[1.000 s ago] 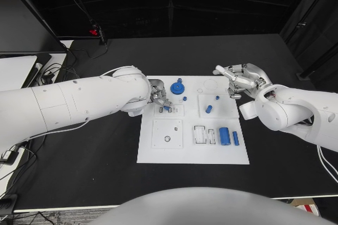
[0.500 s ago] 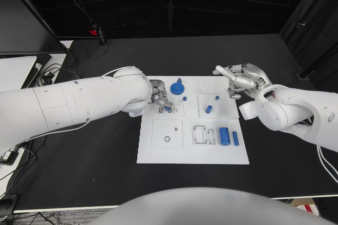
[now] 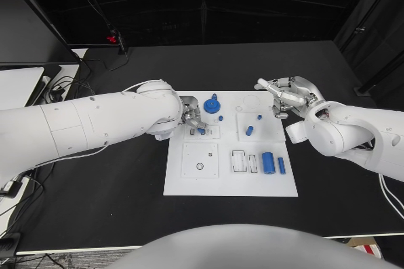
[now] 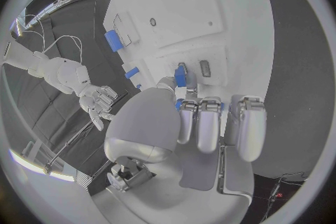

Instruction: Assemble the parts on the task board

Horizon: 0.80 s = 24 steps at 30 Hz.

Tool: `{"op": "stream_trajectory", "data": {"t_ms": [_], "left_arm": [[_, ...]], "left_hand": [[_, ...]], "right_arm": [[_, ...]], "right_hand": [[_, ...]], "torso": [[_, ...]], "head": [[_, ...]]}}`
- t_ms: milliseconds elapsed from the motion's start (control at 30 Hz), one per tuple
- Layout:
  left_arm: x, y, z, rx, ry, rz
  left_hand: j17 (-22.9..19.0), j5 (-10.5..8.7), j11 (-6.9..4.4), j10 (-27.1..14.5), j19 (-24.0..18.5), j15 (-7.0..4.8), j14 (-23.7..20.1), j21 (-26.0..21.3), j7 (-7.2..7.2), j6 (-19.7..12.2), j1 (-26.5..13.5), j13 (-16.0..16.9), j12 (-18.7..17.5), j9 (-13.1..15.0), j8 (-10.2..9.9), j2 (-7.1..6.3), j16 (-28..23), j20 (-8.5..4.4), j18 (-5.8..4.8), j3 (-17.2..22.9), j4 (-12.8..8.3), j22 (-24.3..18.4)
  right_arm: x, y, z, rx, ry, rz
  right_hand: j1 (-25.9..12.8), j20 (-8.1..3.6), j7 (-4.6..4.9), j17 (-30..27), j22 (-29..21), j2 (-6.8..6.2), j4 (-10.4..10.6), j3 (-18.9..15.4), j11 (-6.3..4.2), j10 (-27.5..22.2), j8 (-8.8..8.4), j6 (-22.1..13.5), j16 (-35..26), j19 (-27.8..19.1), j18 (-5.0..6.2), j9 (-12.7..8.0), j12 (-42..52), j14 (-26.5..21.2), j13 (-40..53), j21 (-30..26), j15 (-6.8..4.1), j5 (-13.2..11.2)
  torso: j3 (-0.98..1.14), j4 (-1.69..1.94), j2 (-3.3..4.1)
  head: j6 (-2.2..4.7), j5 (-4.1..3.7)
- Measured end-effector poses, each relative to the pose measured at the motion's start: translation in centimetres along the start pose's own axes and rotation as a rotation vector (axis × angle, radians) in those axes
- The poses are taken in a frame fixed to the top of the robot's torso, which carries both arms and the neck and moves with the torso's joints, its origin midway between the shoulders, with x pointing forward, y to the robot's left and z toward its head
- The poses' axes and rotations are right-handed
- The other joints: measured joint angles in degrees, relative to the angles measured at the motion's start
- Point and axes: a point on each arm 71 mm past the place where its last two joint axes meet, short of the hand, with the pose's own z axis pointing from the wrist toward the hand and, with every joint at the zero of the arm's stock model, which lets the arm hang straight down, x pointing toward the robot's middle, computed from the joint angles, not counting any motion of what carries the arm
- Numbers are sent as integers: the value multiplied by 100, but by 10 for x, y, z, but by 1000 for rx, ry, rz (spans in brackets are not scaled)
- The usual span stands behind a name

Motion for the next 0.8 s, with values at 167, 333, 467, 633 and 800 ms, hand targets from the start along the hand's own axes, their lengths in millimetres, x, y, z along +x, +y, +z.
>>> {"op": "stream_trajectory", "data": {"t_ms": [167,333,467,633,800], "left_arm": [[0,-1,0,1,0,0],[0,-1,0,1,0,1],[-1,-2,0,3,1,2],[-1,-2,0,4,3,2],[-1,-2,-1,4,5,3]], "left_hand": [[0,-22,0,-1,0,0,0,0,14,-73,-24,0,1,8,-6,24,0,0,0,7,-7,0],[0,-45,22,21,1,43,0,0,64,-209,-186,-16,-7,18,-90,6,0,43,0,27,4,0],[0,-119,86,23,0,90,6,0,107,-310,-420,-13,-13,18,-116,-46,0,83,-1,4,-10,0],[0,-392,124,20,-10,145,-1,0,155,-361,-871,-11,-18,18,-116,-107,0,115,-1,-179,3,0],[0,-615,166,21,-10,175,11,0,146,-413,-1149,-11,-18,23,-113,-138,0,156,0,-320,-2,0]], "right_arm": [[0,0,0,1,1,1],[0,0,0,5,-1,8],[0,-1,0,8,-1,14],[0,-1,0,11,-2,19],[0,-1,0,13,-3,22]], "right_hand": [[-1,0,0,0,0,1,0,0,0,0,0,0,0,0,0,0,0,0,0,0,0,0],[-23,0,0,-1,0,22,0,0,0,0,0,1,0,0,0,0,0,0,0,0,0,0],[-22,0,-1,-1,0,22,0,0,0,0,0,1,0,0,0,0,0,0,0,0,0,0],[-23,0,-19,-1,0,22,0,0,0,0,0,-17,0,0,0,0,0,0,0,0,0,0],[-22,0,-19,-1,0,22,0,0,0,0,0,-17,0,0,0,0,0,0,0,0,0,0]], "torso": [[-1,0,1],[-2,0,2],[-2,0,2],[-1,0,2],[-1,0,1]], "head": [[-7,4],[-11,5],[-13,7],[-14,8],[-15,7]]}}
